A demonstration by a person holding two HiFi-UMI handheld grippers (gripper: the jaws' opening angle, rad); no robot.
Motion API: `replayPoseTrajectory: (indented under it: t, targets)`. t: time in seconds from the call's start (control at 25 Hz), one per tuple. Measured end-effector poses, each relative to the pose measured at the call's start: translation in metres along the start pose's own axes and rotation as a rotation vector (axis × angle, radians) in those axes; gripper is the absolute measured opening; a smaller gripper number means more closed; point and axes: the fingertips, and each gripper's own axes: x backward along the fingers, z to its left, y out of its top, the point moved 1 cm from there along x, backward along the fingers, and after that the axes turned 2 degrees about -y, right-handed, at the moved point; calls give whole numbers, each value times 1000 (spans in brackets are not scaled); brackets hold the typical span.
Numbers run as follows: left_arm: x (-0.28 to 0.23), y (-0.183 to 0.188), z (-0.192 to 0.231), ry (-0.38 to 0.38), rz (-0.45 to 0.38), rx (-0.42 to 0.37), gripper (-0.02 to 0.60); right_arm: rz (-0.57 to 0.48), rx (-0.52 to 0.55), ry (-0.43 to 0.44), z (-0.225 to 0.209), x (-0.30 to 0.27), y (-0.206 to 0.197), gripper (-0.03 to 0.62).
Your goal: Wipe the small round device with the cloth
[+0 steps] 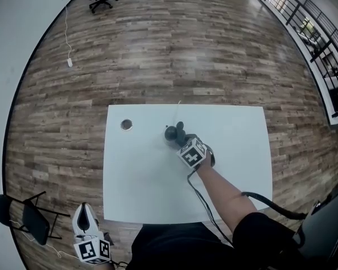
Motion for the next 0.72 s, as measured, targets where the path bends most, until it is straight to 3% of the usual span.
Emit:
replayPoseTrajectory:
  t: [0.2, 0.48, 0.56, 0.72]
  targets:
    - [1, 0, -3, -4, 15, -9, 8, 31, 1, 41, 15, -9, -10, 123]
    - [-6, 6, -4, -22, -16, -2, 8, 39, 13, 206, 67, 2, -11, 123]
    - [-11, 9, -5, -33, -31, -2, 8, -9, 3, 178, 62, 17, -2, 124]
    - [-19, 15, -3, -45, -51, -4, 8, -114, 24, 21, 20, 49, 31, 123]
